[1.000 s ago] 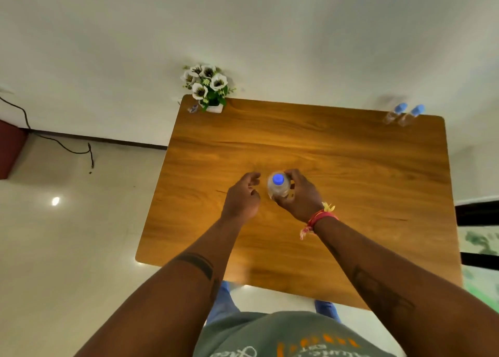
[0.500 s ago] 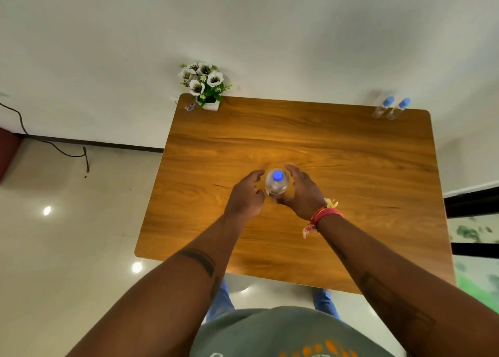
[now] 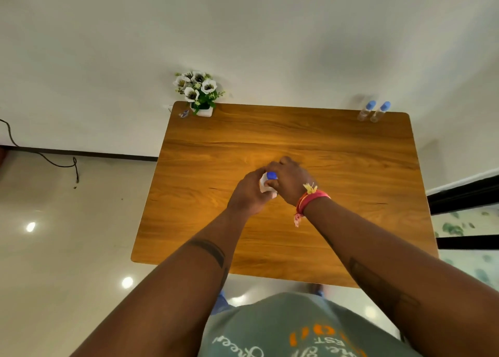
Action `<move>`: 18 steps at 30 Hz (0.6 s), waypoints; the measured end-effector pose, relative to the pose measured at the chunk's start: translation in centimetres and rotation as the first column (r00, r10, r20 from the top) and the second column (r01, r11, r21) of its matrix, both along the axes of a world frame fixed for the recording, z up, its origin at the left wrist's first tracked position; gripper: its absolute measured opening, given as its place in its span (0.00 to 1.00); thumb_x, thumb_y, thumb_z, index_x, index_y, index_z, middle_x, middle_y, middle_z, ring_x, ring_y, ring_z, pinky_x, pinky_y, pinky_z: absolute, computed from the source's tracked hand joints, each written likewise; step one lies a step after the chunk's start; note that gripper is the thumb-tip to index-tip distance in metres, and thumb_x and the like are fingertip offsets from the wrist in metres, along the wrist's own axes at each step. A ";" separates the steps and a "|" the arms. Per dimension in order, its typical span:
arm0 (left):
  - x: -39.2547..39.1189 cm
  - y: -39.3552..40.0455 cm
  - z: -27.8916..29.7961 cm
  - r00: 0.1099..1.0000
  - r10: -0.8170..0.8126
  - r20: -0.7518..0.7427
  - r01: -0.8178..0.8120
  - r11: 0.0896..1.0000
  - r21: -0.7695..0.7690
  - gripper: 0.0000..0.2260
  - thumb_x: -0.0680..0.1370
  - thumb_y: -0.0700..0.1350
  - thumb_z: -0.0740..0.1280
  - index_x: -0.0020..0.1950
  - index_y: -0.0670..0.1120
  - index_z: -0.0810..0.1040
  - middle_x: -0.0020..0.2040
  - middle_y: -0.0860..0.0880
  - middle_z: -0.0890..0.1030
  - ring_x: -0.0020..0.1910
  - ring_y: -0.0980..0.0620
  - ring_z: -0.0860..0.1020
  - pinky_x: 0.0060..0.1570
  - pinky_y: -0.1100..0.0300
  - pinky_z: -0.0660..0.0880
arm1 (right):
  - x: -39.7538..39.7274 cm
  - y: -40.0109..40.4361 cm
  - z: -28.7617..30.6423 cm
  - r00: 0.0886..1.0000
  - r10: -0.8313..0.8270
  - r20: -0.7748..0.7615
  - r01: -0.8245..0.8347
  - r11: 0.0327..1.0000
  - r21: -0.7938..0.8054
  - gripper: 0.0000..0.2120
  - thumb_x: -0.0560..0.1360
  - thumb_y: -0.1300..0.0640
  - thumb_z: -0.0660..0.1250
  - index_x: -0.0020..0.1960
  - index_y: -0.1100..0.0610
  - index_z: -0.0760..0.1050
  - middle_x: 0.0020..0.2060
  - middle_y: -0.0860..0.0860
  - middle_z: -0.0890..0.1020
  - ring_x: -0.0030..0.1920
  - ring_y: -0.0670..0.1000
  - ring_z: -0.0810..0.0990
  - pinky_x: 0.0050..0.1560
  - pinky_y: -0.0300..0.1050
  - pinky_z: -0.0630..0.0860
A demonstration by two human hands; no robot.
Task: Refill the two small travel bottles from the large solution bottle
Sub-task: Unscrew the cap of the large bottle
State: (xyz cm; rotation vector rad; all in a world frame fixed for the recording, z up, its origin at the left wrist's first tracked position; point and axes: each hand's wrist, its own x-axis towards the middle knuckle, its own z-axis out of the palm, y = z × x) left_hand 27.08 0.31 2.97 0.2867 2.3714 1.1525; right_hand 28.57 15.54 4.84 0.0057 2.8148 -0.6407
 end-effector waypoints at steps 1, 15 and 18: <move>0.0 0.1 -0.1 1.000 0.007 -0.001 -0.007 1.000 0.017 0.21 0.73 0.44 0.75 0.66 0.52 0.77 0.58 0.52 0.84 0.54 0.52 0.81 0.51 0.54 0.78 | -0.1 -0.1 -0.1 1.000 -0.012 -0.001 0.012 1.000 -0.011 0.14 0.78 0.51 0.67 0.63 0.51 0.76 0.53 0.53 0.75 0.50 0.56 0.78 0.45 0.49 0.77; -1.4 1.0 -0.5 0.996 0.076 0.039 -0.073 0.996 -0.060 0.23 0.73 0.44 0.75 0.67 0.51 0.76 0.61 0.51 0.82 0.55 0.50 0.81 0.47 0.60 0.73 | -1.7 0.5 0.8 0.995 0.097 0.009 -0.097 0.994 0.050 0.16 0.76 0.64 0.69 0.62 0.52 0.79 0.57 0.52 0.81 0.56 0.54 0.80 0.50 0.44 0.77; -1.4 1.0 -1.0 0.995 0.091 0.046 -0.088 0.995 -0.052 0.23 0.73 0.44 0.75 0.67 0.53 0.76 0.61 0.51 0.82 0.55 0.49 0.82 0.49 0.59 0.74 | -1.5 0.7 0.7 0.992 0.122 0.025 -0.122 0.992 -0.004 0.17 0.76 0.66 0.66 0.62 0.52 0.80 0.60 0.51 0.81 0.58 0.54 0.80 0.54 0.44 0.77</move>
